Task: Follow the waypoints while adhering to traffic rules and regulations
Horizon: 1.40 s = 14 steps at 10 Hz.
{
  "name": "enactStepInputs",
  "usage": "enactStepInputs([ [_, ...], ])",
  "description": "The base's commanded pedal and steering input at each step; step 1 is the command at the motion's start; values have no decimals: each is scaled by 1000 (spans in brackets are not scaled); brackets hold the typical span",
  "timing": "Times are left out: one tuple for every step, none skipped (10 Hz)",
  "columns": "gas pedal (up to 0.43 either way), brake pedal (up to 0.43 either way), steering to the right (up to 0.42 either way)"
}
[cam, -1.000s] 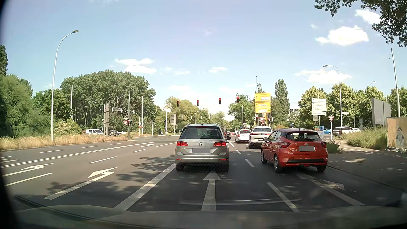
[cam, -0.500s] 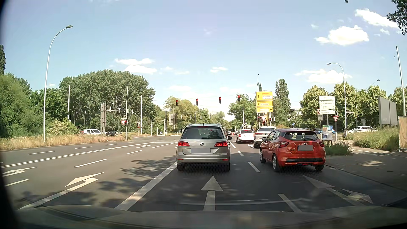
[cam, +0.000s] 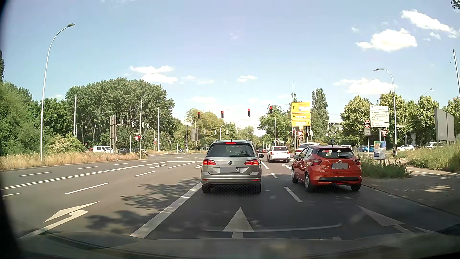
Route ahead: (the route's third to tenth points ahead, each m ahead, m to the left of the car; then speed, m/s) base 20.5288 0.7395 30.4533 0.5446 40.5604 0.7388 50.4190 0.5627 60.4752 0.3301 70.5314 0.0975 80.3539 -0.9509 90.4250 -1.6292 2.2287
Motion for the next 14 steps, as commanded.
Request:
enactStepInputs([
  [0,116,-6],
  [0,85,-7],
  [0,55,-8],
  [0,37,-8],
  [0,37,-6],
  [0,37,-3],
  [0,30,-2],
  [0,37,-1],
  [0,30,-1],
  [0,37,0],
  [0,37,1],
  [0,30,1],
  [0,30,0],
  [0,30,0],
])
